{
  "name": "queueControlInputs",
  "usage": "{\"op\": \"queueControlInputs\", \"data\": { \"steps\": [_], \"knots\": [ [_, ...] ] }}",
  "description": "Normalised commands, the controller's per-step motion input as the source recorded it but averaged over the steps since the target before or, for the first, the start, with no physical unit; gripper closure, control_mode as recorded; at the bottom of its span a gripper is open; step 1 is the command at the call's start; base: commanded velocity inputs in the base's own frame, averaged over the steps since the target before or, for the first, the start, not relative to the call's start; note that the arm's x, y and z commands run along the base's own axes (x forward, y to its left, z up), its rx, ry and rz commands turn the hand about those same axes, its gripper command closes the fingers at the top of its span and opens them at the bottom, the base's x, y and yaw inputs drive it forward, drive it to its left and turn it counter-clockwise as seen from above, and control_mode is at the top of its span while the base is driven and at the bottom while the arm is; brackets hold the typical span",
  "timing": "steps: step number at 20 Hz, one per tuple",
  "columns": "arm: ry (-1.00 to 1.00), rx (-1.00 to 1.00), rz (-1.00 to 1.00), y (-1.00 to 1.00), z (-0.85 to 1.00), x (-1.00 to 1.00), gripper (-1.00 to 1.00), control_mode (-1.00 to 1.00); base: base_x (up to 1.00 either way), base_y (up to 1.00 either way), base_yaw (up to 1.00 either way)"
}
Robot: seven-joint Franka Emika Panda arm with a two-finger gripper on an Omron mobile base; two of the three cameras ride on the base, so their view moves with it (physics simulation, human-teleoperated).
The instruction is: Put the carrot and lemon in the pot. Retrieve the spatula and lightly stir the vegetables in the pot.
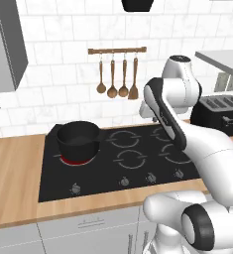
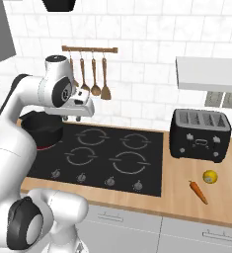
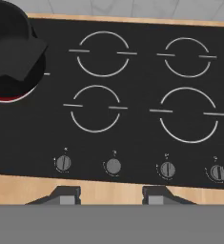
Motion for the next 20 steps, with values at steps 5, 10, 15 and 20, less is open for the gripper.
{"op": "queueControlInputs", "data": {
  "steps": [5, 10, 15, 20],
  "knots": [
    [0.00, 0.00, 0.00, 0.00, 0.00, 0.00, -1.00, 1.00, 0.00, -0.05, 0.00],
    [0.00, 0.00, 0.00, 0.00, 0.00, 0.00, -1.00, 1.00, -0.01, -0.59, 0.00],
    [0.00, 0.00, 0.00, 0.00, 0.00, 0.00, -1.00, 1.00, -0.07, -0.83, 0.00],
    [0.00, 0.00, 0.00, 0.00, 0.00, 0.00, -1.00, 1.00, -0.02, -0.50, 0.00]
  ]
}}
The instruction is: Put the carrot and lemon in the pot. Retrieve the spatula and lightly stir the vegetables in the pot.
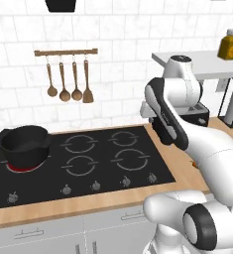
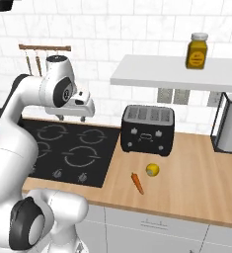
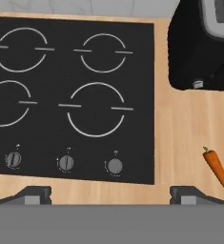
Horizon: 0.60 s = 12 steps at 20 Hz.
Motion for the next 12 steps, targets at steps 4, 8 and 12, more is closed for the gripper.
{"op": "queueControlInputs", "data": {
  "steps": [4, 8, 12],
  "knots": [
    [0.00, 0.00, 0.00, 0.00, 0.00, 0.00, -1.00, 1.00, 0.00, -0.03, 0.00],
    [0.00, 0.00, 0.00, 0.00, 0.00, 0.01, -1.00, -1.00, 0.00, 0.00, 0.00],
    [-0.02, 0.00, -0.02, -0.23, -0.31, -0.04, -1.00, -1.00, 0.00, 0.00, 0.00]
  ]
}}
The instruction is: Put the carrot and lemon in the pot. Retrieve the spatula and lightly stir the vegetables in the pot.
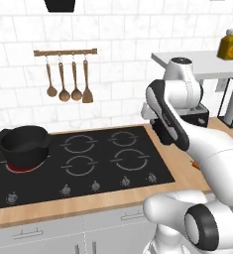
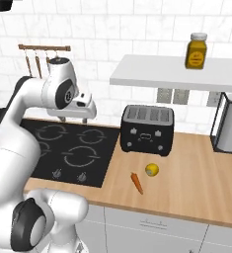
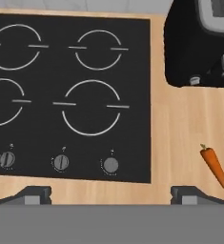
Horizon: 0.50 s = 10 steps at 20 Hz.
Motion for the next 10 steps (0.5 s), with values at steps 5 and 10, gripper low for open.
{"op": "queueControlInputs", "data": {
  "steps": [5, 10],
  "knots": [
    [0.00, 0.00, -0.02, -0.63, -0.66, -0.22, -1.00, -1.00, 0.00, 0.00, 0.00],
    [0.00, 0.00, 0.00, -0.43, -0.62, -0.38, -1.00, -1.00, 0.00, 0.00, 0.00]
  ]
}}
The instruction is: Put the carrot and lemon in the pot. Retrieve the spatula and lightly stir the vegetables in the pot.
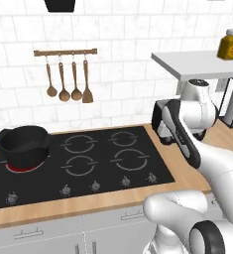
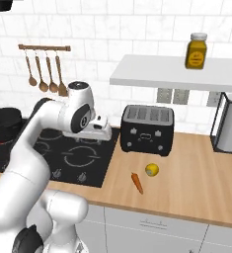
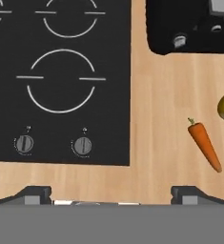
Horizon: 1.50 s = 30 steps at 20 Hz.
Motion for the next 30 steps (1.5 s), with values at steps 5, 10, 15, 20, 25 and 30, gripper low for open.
{"op": "queueControlInputs", "data": {
  "steps": [5, 10, 15, 20, 25, 30],
  "knots": [
    [0.00, 0.00, 0.00, -0.36, -0.63, -0.31, -1.00, -1.00, 0.00, 0.00, 0.00],
    [0.00, -0.04, 0.00, -0.56, -0.22, -0.01, -1.00, -1.00, 0.00, 0.00, 0.00],
    [0.01, -0.03, 0.00, -0.92, -0.34, 0.04, -1.00, -1.00, 0.00, 0.00, 0.00],
    [0.12, 0.00, 0.03, -0.87, -0.68, 0.08, -1.00, -1.00, 0.00, 0.00, 0.00],
    [0.14, 0.01, 0.06, -0.18, -0.44, 0.32, -1.00, -1.00, 0.00, 0.00, 0.00],
    [0.05, 0.02, 0.03, 0.00, -0.18, 0.43, -1.00, -1.00, 0.00, 0.00, 0.00]
  ]
}}
